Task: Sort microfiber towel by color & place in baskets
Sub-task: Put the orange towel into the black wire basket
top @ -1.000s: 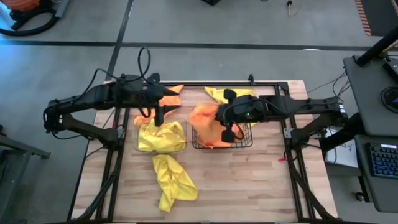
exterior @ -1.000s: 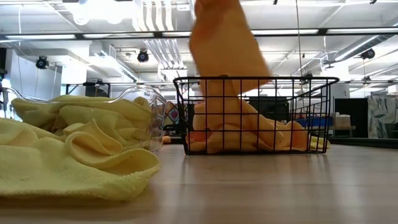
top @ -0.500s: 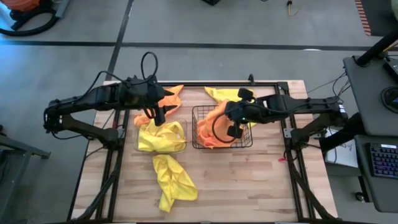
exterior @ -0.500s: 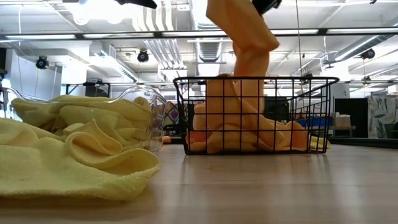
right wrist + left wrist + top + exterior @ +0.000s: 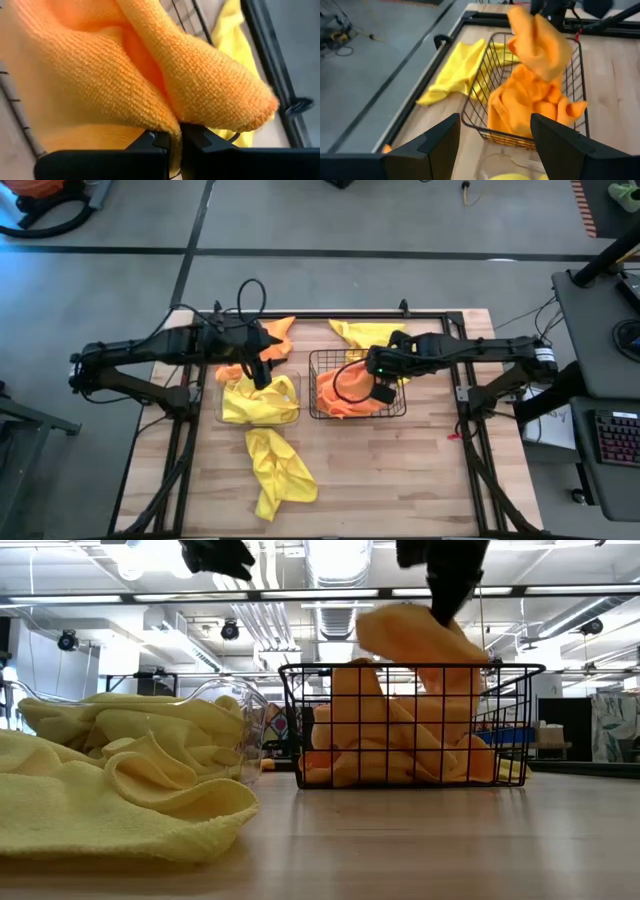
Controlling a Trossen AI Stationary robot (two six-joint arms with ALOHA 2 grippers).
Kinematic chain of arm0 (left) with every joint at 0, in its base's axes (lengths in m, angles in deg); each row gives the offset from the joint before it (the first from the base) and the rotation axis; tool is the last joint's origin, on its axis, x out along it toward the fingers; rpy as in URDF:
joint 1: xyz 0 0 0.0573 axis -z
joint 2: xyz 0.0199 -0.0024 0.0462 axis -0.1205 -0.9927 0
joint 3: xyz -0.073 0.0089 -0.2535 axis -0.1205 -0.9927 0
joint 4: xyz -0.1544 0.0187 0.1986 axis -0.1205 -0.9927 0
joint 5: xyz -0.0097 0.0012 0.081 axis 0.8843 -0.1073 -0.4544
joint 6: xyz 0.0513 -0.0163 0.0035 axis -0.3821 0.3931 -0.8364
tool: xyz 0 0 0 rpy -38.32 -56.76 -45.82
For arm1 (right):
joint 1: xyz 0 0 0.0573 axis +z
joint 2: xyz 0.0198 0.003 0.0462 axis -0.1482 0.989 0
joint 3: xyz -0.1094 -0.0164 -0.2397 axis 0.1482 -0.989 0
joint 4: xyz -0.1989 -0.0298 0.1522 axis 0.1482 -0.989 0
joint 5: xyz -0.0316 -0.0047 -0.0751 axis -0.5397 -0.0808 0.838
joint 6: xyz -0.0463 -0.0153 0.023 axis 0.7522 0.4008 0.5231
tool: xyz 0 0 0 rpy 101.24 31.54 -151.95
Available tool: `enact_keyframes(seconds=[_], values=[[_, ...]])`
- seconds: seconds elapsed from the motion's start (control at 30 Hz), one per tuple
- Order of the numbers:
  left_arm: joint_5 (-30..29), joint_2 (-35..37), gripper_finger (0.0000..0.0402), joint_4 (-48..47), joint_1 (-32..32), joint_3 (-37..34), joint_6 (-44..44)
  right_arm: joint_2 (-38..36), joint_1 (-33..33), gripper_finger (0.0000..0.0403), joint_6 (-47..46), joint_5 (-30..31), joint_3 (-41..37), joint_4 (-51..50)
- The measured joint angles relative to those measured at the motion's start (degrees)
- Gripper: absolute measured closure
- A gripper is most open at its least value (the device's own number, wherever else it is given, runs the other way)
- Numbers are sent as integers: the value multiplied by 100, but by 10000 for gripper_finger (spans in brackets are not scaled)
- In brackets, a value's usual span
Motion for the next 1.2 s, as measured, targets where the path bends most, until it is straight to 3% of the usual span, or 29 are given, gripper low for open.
enact_keyframes(seconds=[0.3,0.57,1.0,1.2], values=[[3,68,177,746,536,-719,439,169,-437,394,13,-95,-1025,811],[-2,109,177,1263,1120,-1201,823,228,-473,384,350,-100,-1486,1732],[-19,103,177,1376,1485,-1512,1619,226,-473,215,247,-96,-925,880],[-22,100,177,1396,1604,-1516,1941,147,-438,189,30,-91,-614,450]])
